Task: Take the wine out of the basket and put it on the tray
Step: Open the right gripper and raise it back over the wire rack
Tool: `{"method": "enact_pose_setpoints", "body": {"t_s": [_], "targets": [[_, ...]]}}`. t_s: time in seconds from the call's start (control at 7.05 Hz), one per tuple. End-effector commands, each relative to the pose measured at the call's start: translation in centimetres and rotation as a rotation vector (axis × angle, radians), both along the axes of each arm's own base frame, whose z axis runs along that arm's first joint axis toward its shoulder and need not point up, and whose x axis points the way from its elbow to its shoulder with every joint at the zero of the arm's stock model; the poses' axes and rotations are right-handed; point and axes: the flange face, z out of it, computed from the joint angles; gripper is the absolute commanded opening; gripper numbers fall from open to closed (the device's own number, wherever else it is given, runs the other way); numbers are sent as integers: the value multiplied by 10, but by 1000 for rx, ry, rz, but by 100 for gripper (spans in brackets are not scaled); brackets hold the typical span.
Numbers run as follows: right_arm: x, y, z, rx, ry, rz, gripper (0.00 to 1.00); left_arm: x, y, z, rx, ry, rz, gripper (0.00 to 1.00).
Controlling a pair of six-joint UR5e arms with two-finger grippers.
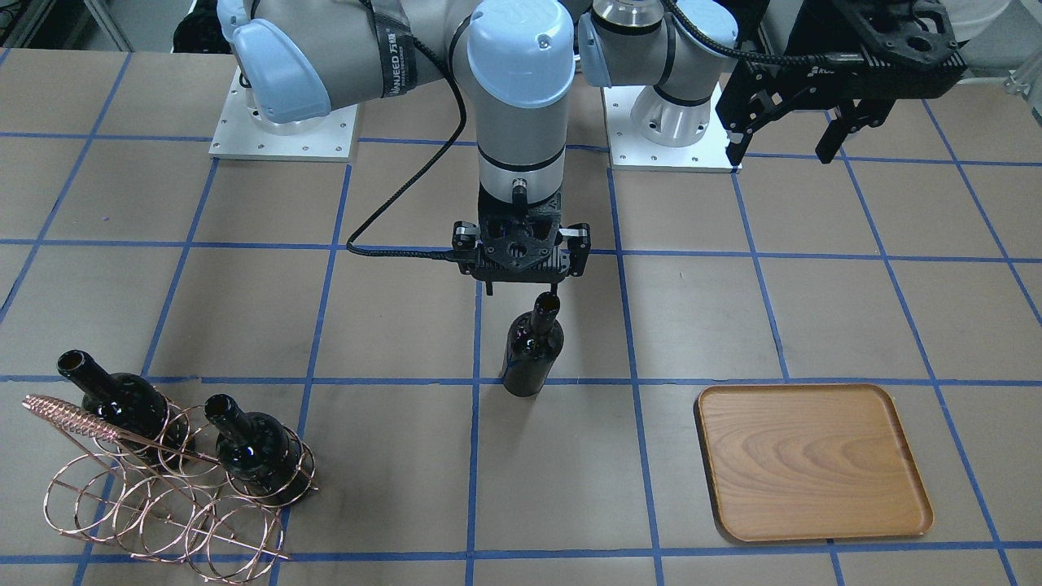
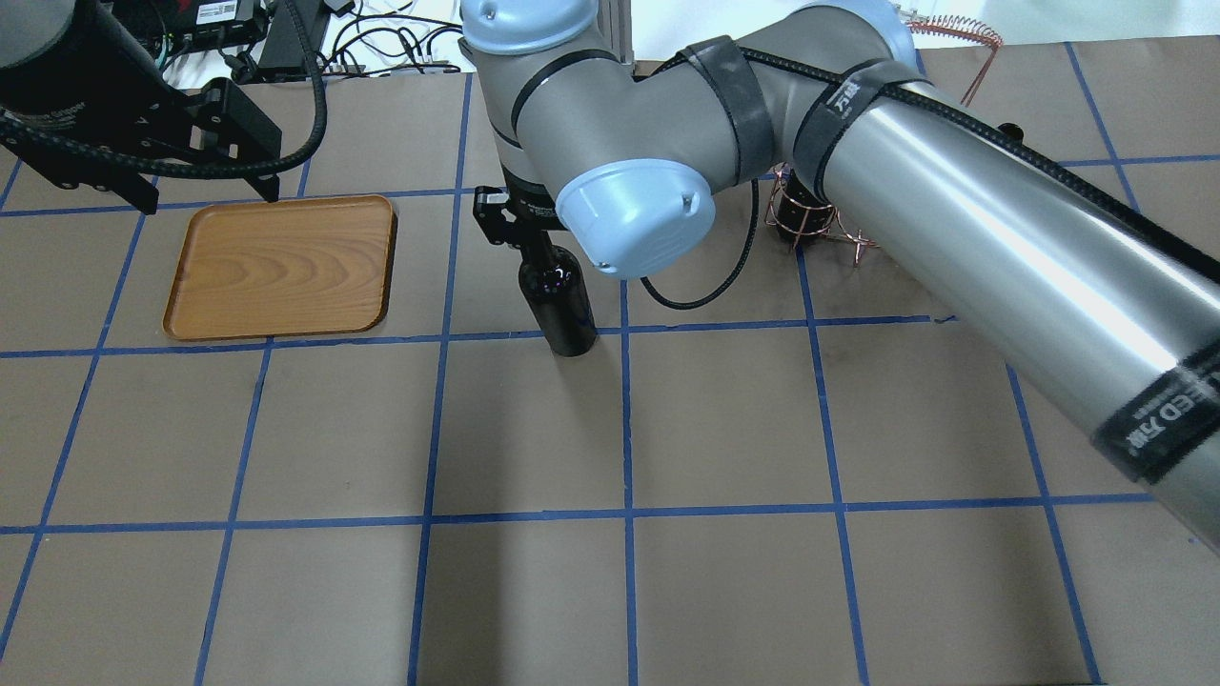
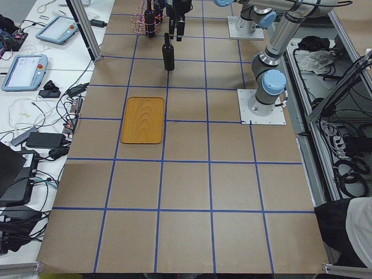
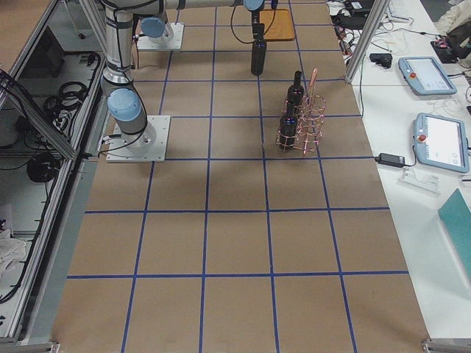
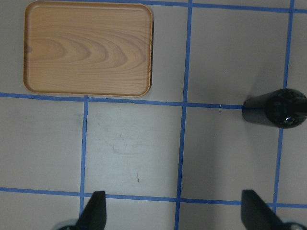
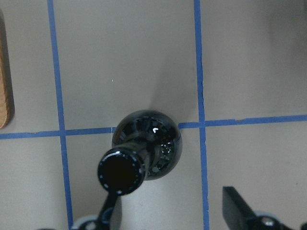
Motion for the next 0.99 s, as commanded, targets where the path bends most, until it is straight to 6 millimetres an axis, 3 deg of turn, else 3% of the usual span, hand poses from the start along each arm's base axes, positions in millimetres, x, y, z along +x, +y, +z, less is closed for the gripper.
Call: {"method": "enact_pose_setpoints", "body": {"t_s": [0.0,0.14,0.28,0.57,0.71,0.85], "targets": [[-66,-37,33,-45,21,72,100,1,0,0,0,0,1,100],[-136,-46,62,-14,24,0,100,1,0,0,0,0,1,100],[-189,-43,83,10,51,10,100,1,0,0,0,0,1,100],[-239,-13,124,-6,162,111,100,0,0,0,0,0,0,100],[-252,-4,133,-19,199,110,100,0,0,0,0,0,0,100],[-256,-4,120,1,170,104,100,1,0,0,0,0,1,100]]}}
